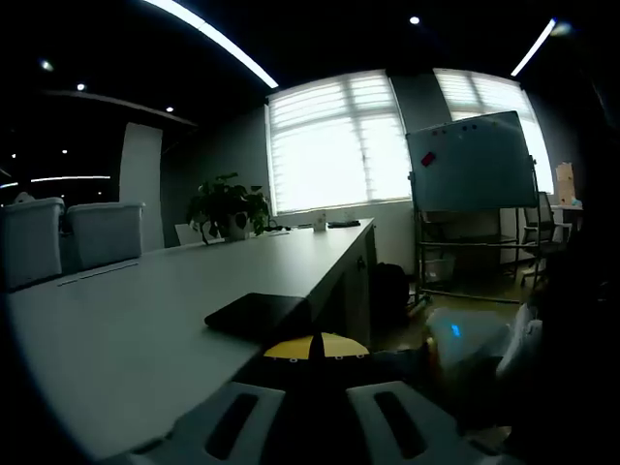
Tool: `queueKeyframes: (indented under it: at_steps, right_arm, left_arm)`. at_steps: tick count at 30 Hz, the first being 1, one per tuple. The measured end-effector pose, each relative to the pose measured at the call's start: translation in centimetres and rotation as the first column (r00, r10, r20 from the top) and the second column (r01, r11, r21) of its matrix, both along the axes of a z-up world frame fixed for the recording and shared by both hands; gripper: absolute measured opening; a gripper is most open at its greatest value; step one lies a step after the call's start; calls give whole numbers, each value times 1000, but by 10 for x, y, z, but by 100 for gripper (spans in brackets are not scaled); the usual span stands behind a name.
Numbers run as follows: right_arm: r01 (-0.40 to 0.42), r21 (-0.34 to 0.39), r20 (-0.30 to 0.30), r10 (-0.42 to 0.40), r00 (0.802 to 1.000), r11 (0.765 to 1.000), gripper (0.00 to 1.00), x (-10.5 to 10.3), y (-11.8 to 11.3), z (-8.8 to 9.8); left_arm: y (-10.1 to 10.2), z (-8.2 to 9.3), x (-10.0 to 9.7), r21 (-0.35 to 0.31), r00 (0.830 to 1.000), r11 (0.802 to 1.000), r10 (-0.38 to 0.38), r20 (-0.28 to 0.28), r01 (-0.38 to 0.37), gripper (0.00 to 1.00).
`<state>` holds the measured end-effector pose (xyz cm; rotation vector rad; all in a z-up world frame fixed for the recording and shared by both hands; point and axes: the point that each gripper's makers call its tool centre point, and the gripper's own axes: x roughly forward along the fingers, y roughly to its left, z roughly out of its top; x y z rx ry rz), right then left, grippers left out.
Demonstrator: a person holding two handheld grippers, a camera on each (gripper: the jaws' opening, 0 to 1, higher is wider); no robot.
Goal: Clamp the fixed fixture on the desktop, loosen the retaining clip, secure it to the edge of the desk, and tighten the retaining clip.
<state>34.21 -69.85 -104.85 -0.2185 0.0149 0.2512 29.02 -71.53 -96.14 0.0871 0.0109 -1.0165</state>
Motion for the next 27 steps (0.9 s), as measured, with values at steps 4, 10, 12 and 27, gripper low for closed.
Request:
queueKeyframes:
  at_steps: [4,10,12,27]
  right_arm:
    - [73,62,-16,-72,997,995,49,8,1,0]
    - [116,88,-63,-111,992,989,42,16,-3,-8]
    - [116,83,-55,-112,992,990,39,15,-2,-8]
    - [90,83,-72,-84,994,992,27,16,-2,-8]
  left_arm:
    - [1,1,-1,-3,1000,1000,0,6,0,1]
    - [2,3,-2,-15,1000,1000,-1,6,1,1]
    - [2,3,-2,-16,1000,1000,-1,6,1,1]
    - [0,2,-3,-17,1000,1000,2,10,-2,1]
